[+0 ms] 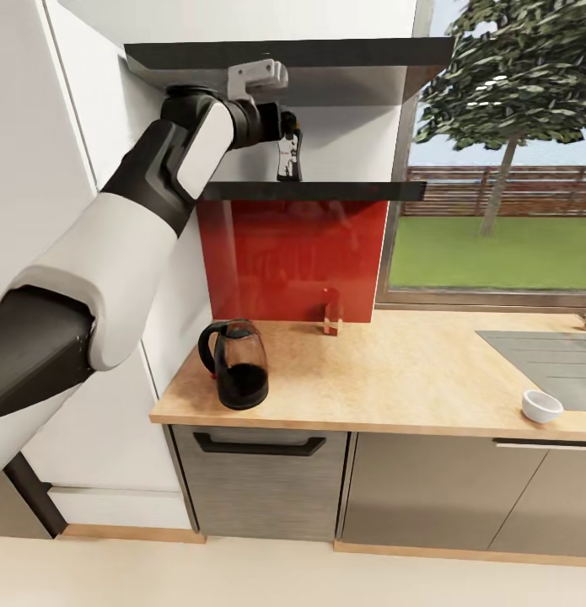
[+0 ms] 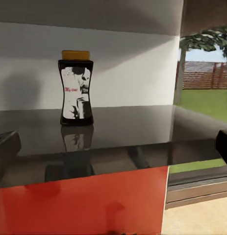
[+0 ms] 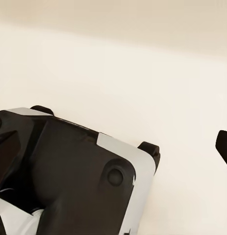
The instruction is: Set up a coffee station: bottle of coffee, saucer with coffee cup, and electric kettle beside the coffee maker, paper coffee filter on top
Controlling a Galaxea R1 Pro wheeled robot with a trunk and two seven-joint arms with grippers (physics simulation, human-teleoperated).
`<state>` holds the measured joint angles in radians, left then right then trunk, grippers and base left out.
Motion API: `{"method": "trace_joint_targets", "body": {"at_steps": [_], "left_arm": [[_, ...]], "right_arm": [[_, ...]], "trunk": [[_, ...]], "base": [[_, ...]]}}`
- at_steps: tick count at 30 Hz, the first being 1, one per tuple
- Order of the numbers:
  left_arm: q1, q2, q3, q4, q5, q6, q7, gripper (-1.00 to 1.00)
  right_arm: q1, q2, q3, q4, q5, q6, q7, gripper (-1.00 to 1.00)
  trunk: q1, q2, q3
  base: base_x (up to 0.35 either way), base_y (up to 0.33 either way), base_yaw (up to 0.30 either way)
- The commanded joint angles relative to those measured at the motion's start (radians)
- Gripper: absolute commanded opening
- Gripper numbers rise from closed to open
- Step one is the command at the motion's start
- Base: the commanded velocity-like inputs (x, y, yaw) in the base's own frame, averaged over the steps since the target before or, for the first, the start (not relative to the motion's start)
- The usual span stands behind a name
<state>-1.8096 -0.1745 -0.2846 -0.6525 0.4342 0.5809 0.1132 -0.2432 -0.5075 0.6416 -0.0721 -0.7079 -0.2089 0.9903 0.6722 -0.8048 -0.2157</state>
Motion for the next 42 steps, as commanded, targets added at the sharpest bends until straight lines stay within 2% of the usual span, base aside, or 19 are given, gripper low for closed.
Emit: {"method": "trace_joint_targets", "body": {"at_steps": [1,8,11,12,14,15,17,20,21,23,24,29,30,31,33,34,37,38,42], "left_arm": [[-0.001,0.000,-0.007,0.008,0.011,-0.004,0.009,1.00],[0.001,0.000,-0.021,0.074,0.011,-0.090,0.008,1.00],[0.009,0.000,-0.024,0.085,0.011,-0.105,0.008,1.00],[0.013,0.000,-0.024,0.086,0.011,-0.106,0.008,1.00],[0.017,0.000,-0.025,0.086,0.011,-0.107,0.008,1.00],[0.020,0.000,-0.024,0.086,0.011,-0.108,0.008,1.00],[0.022,0.000,-0.025,0.086,0.011,-0.108,0.008,1.00],[0.023,0.000,-0.026,0.085,0.011,-0.108,0.008,1.00],[0.024,0.000,-0.027,0.082,0.011,-0.108,0.008,1.00],[0.024,0.000,-0.028,0.079,0.011,-0.108,0.008,1.00],[0.024,0.000,-0.028,0.077,0.012,-0.108,0.008,1.00],[0.024,0.000,-0.029,0.072,0.012,-0.108,0.007,1.00],[0.024,0.000,-0.030,0.069,0.012,-0.108,0.007,1.00],[0.024,0.000,-0.030,0.069,0.012,-0.108,0.007,1.00],[0.024,0.000,-0.029,0.069,0.012,-0.108,0.006,1.00],[0.024,0.000,-0.030,0.069,0.012,-0.108,0.006,1.00],[0.024,0.000,-0.030,0.069,0.012,-0.108,0.006,1.00],[0.024,0.000,-0.029,0.070,0.012,-0.108,0.006,1.00],[0.024,0.000,-0.029,0.070,0.012,-0.108,0.006,1.00]], "right_arm": [[-0.001,0.000,0.008,0.000,-0.005,-0.007,0.001,1.00],[-0.001,-0.001,0.010,0.000,-0.004,-0.008,0.003,1.00],[0.000,0.000,0.013,0.007,-0.003,-0.096,0.008,1.00],[0.005,0.002,0.014,0.021,-0.003,-0.184,0.006,1.00],[0.012,0.003,0.015,0.037,-0.003,-0.267,0.005,1.00],[0.019,0.006,0.016,0.056,-0.002,-0.370,0.008,1.00],[0.022,0.012,0.016,0.063,0.000,-0.413,0.008,1.00],[0.025,0.044,0.018,0.070,0.018,-0.459,0.003,1.00],[0.026,0.064,0.020,0.072,0.044,-0.473,-0.009,1.00],[0.026,0.073,0.021,0.071,0.066,-0.477,-0.019,1.00],[0.026,0.083,0.021,0.064,0.094,-0.478,-0.026,1.00],[0.020,0.107,0.021,-0.015,0.188,-0.410,-0.037,1.00],[0.015,0.110,0.018,-0.341,0.293,-0.107,-0.057,1.00],[0.017,0.109,0.017,-0.417,0.305,-0.047,-0.070,1.00],[0.021,0.107,0.017,-0.483,0.313,0.003,-0.082,1.00],[0.025,0.103,0.017,-0.555,0.319,0.047,-0.092,1.00],[0.053,0.094,0.016,-0.604,0.323,0.060,-0.098,1.00],[0.091,0.083,0.016,-0.645,0.324,0.027,-0.098,1.00],[0.166,0.039,0.012,-0.746,0.324,-0.014,-0.099,1.00]], "trunk": [[0.000,-0.001,-0.002],[0.000,-0.001,-0.002],[0.000,-0.001,-0.002],[0.000,-0.001,-0.002],[0.000,-0.001,-0.002],[0.000,-0.001,-0.002],[0.000,-0.001,-0.002],[0.000,-0.001,-0.002],[0.000,-0.001,-0.002],[0.000,-0.001,-0.002],[0.000,-0.001,-0.002],[0.000,-0.001,-0.002],[0.000,-0.001,-0.002],[0.000,-0.001,-0.002],[0.000,-0.001,-0.002],[0.000,-0.001,-0.002],[0.000,-0.001,-0.002],[0.000,-0.001,-0.002],[0.000,-0.001,-0.002]], "base": [[0.000,0.000,0.000],[0.019,0.000,0.000],[0.009,0.000,0.000],[0.005,0.000,0.000],[0.003,0.000,0.000],[0.001,0.000,0.000],[0.001,0.000,0.000],[0.000,0.000,0.000],[0.000,0.000,0.000],[0.000,0.000,0.000],[0.000,0.000,0.000],[0.000,0.000,0.000],[0.000,0.000,0.000],[0.000,0.000,0.000],[0.000,0.000,0.000],[0.000,0.000,0.000],[0.011,0.000,0.000],[0.058,0.000,0.000],[0.039,0.000,0.000]]}}
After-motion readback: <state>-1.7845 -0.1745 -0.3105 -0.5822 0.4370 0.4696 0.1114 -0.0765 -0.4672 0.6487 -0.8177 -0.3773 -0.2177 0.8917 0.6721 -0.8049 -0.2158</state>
